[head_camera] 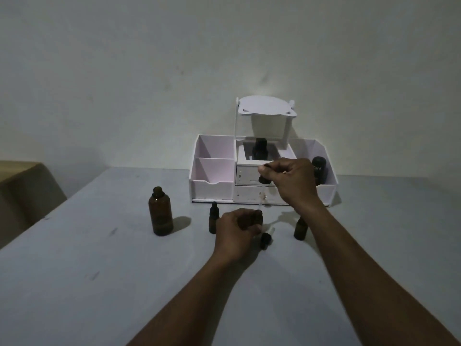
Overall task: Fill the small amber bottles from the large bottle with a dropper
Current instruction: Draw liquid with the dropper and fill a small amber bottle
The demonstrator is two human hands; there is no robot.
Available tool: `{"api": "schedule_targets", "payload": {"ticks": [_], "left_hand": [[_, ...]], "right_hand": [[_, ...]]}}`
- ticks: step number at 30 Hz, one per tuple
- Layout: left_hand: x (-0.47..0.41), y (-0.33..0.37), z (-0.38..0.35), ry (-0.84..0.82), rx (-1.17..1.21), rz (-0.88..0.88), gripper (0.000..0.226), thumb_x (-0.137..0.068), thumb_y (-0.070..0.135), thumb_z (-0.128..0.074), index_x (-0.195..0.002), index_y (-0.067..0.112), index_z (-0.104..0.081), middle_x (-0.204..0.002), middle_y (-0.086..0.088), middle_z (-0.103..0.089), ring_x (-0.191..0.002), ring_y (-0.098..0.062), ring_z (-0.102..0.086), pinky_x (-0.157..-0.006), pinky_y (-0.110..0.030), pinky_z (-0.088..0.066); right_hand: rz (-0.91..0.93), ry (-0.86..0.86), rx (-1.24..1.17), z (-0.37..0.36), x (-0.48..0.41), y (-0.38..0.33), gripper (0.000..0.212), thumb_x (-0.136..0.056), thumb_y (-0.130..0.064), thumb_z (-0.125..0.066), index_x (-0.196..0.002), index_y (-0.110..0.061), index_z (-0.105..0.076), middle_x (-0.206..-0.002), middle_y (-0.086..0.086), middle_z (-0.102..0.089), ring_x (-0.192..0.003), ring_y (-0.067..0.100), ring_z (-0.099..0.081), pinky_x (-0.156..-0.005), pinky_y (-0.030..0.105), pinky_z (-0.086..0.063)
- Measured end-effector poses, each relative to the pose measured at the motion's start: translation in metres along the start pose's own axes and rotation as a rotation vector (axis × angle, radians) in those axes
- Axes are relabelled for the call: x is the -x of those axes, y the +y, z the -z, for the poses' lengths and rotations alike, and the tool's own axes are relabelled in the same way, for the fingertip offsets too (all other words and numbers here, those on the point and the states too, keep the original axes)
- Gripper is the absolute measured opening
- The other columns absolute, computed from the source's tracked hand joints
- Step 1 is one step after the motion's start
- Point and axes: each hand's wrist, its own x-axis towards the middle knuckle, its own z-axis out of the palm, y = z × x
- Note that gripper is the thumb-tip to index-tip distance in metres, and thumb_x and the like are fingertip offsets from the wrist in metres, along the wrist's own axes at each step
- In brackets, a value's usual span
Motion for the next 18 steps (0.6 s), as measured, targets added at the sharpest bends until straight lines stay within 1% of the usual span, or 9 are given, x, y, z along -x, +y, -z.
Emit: {"api": "schedule_targets", "payload": {"ticks": [2,5,8,9,11,12,13,15,18], "left_hand": [[0.000,-0.001,0.001,-0.006,-0.063,-0.029,0.034,-0.093,-0.002,-0.067,-0.125,0.008,-0.066,-0.114,0.002,-0.067,-0.061,0.002,-0.066,-0.048,-0.009,-0.049],[0.005,-0.001,0.002,0.006,-0.193,-0.098,0.036,-0.093,-0.004,-0.066,-0.127,0.007,-0.065,-0.117,0.001,-0.066,-0.069,-0.003,-0.064,-0.048,-0.007,-0.047],[0.014,0.001,0.003,-0.037,-0.388,-0.213,0.046,-0.089,-0.003,-0.072,-0.132,0.009,-0.061,-0.130,-0.004,-0.062,-0.080,-0.011,-0.063,-0.052,-0.015,-0.054],[0.015,0.001,0.005,-0.038,-0.416,-0.224,0.051,-0.087,-0.001,-0.074,-0.134,0.013,-0.060,-0.132,-0.004,-0.060,-0.084,-0.013,-0.063,-0.056,-0.018,-0.056],[0.017,0.001,0.010,-0.011,-0.523,-0.263,0.056,-0.085,0.009,-0.080,-0.135,0.022,-0.058,-0.134,0.000,-0.060,-0.098,-0.011,-0.062,-0.074,-0.025,-0.059],[0.019,0.001,0.014,-0.006,-0.586,-0.287,0.055,-0.085,0.013,-0.080,-0.134,0.025,-0.058,-0.134,0.003,-0.060,-0.102,-0.009,-0.061,-0.083,-0.026,-0.059],[0.023,0.001,0.019,-0.010,-0.643,-0.300,0.052,-0.086,0.017,-0.080,-0.133,0.026,-0.058,-0.133,0.007,-0.060,-0.101,-0.006,-0.062,-0.083,-0.020,-0.057],[0.032,0.000,0.032,-0.029,-0.737,-0.330,0.050,-0.085,0.022,-0.081,-0.130,0.027,-0.060,-0.130,0.011,-0.060,-0.100,-0.002,-0.062,-0.074,-0.010,-0.053],[0.051,0.012,0.062,-0.036,-0.756,-0.351,0.042,-0.082,0.027,-0.083,-0.120,0.030,-0.067,-0.120,0.013,-0.065,-0.100,-0.006,-0.066,-0.078,-0.017,-0.057]], "right_hand": [[0.012,-0.009,0.001,0.001,0.000,-0.001,0.014,-0.084,-0.020,-0.076,-0.094,-0.011,-0.079,-0.074,-0.014,-0.068,-0.063,-0.020,-0.060,-0.058,-0.007,-0.039],[0.044,-0.040,0.011,0.003,0.002,-0.003,0.015,-0.084,-0.022,-0.076,-0.096,-0.014,-0.078,-0.078,-0.015,-0.068,-0.065,-0.019,-0.062,-0.060,-0.004,-0.042],[0.074,-0.019,-0.002,0.006,0.002,-0.008,0.014,-0.084,-0.027,-0.076,-0.096,-0.020,-0.077,-0.078,-0.021,-0.068,-0.070,-0.014,-0.065,-0.063,0.000,-0.046],[0.083,-0.005,-0.011,0.008,0.002,-0.010,0.013,-0.084,-0.027,-0.076,-0.095,-0.021,-0.077,-0.078,-0.020,-0.068,-0.070,-0.010,-0.068,-0.064,0.002,-0.048],[0.115,0.033,-0.029,0.012,0.002,-0.017,0.012,-0.085,-0.026,-0.075,-0.096,-0.022,-0.076,-0.079,-0.016,-0.071,-0.070,-0.003,-0.070,-0.065,0.007,-0.052],[0.132,0.052,-0.049,0.014,0.003,-0.022,0.012,-0.085,-0.024,-0.074,-0.097,-0.022,-0.075,-0.079,-0.014,-0.071,-0.070,-0.002,-0.070,-0.065,0.008,-0.053],[0.148,0.071,-0.070,0.015,0.004,-0.027,0.011,-0.086,-0.023,-0.074,-0.097,-0.023,-0.074,-0.079,-0.014,-0.071,-0.069,-0.004,-0.070,-0.063,0.007,-0.053],[0.171,0.094,-0.100,0.016,0.007,-0.038,0.012,-0.086,-0.022,-0.073,-0.098,-0.026,-0.071,-0.080,-0.017,-0.068,-0.070,-0.010,-0.067,-0.062,0.005,-0.051],[0.192,0.069,-0.156,0.008,0.013,-0.059,0.013,-0.086,-0.021,-0.073,-0.097,-0.027,-0.069,-0.080,-0.020,-0.068,-0.071,-0.013,-0.066,-0.068,0.004,-0.050]]}}
